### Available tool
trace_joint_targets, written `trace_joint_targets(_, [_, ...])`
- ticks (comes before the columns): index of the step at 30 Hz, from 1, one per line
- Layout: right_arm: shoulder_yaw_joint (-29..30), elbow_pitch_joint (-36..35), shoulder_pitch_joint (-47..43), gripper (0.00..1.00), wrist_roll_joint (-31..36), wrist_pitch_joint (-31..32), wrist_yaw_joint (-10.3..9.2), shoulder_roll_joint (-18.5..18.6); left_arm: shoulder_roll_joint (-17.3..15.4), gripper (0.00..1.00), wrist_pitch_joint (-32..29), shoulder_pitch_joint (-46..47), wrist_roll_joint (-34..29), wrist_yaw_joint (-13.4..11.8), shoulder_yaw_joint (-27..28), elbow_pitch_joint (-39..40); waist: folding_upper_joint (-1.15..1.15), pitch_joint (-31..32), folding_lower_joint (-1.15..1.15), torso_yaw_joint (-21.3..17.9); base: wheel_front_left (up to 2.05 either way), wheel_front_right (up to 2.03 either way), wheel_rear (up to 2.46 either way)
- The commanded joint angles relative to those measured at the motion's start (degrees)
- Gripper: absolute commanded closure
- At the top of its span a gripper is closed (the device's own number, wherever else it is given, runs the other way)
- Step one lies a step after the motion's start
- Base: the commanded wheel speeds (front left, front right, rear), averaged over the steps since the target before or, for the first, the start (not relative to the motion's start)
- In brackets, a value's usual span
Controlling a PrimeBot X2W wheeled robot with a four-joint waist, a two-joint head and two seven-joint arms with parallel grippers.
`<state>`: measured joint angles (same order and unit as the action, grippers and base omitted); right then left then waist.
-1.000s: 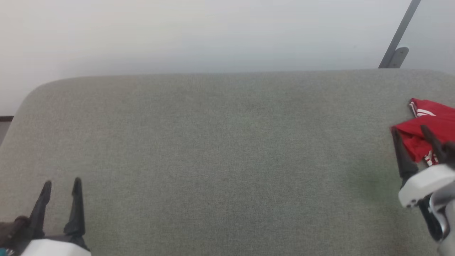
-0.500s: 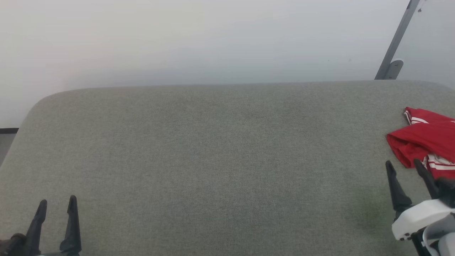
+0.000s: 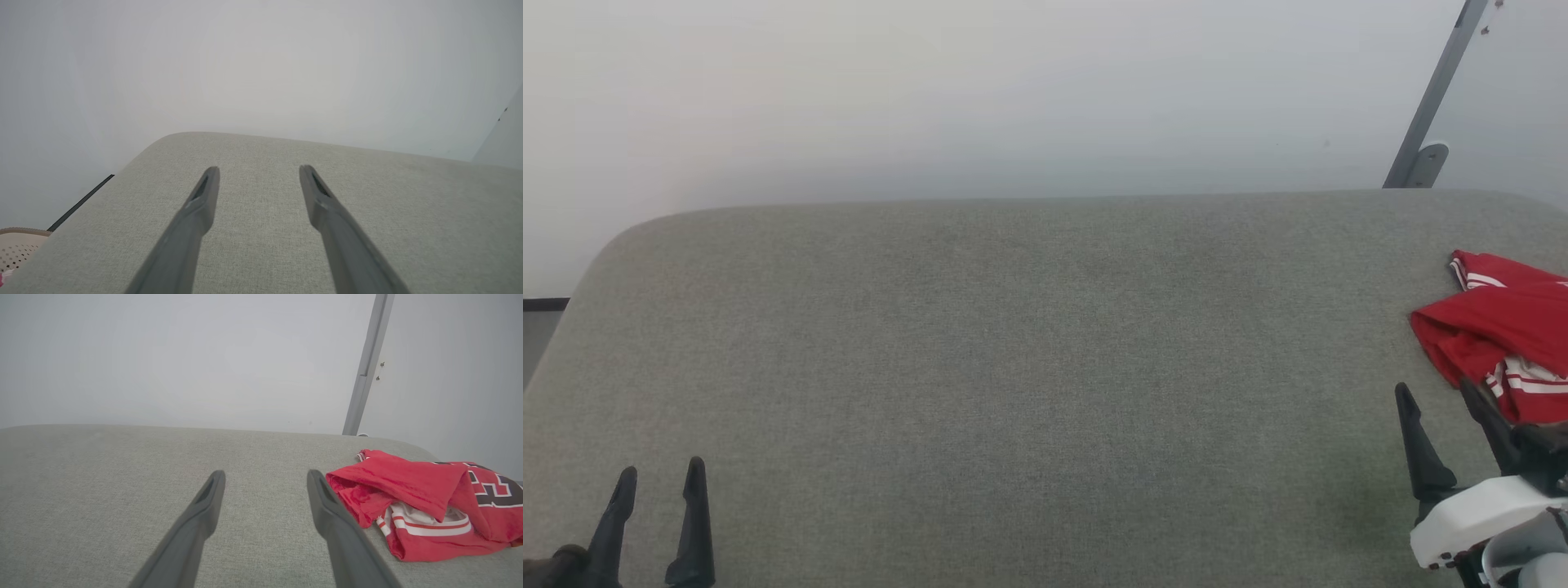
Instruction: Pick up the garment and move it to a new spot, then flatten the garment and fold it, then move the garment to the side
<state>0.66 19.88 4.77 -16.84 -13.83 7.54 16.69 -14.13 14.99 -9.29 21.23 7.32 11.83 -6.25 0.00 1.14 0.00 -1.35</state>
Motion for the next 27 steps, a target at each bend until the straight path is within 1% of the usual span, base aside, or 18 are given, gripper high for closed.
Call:
trace_joint_targets(1, [0.22, -0.60, -0.67, 0.00, 0.34, 0.18, -0.11, -0.20, 0.12, 0.00, 0.23, -0.71, -0.16, 0.07, -0.02, 0.26, 0.00, -0.01, 0.00, 0.00, 0.00, 0.00, 0.00])
trace_joint_targets(7, [0.48, -1.81, -1.14, 0.00, 0.51, 0.68, -0.11, -0.73, 0.25, 0.00, 0.23, -0.94, -0.33, 0.09, -0.07, 0.89, 0.00, -0.08, 0.00, -0.01, 0.00, 0.00, 0.00])
trace_joint_targets(8, [0.44, -1.52, -1.00, 1.00, 0.38, 0.74, 0.00, -0.55, 0.17, 1.00, 0.00, -0.17, -0.08, 0.00, -0.20, 0.75, 0.00, -0.08, 0.00, -0.01, 0.00, 0.00, 0.00])
trace_joint_targets(12, [-0.08, 0.44, -2.25, 1.00, 0.31, 0.79, 0.00, -1.80, 1.85, 1.00, -0.11, -0.17, 0.01, 0.00, -0.70, -1.38, 0.00, -0.08, 0.00, -0.01, 0.00, 0.00, 0.00])
trace_joint_targets(18, [0.70, 0.13, -1.66, 1.00, -5.95, 2.68, -0.01, -2.79, 2.61, 1.00, -2.02, 1.29, 5.92, 0.01, -0.94, -2.03, 0.00, -0.14, 0.00, 0.06, 0.00, 0.00, 0.00])
trace_joint_targets(19, [0.83, -0.10, -1.59, 1.00, -7.98, 3.17, -0.01, -3.11, 2.86, 1.00, -2.59, 1.71, 7.81, 0.02, -1.07, -2.17, 0.00, -0.16, 0.00, 0.08, 0.00, 0.00, 0.00])
trace_joint_targets(27, [1.23, -0.85, -1.32, 1.00, -14.70, 4.79, -0.01, -4.16, 3.68, 1.00, -4.43, 3.10, 14.12, 0.03, -1.51, -2.67, 0.00, -0.23, 0.00, 0.16, 0.00, 0.00, 0.00])
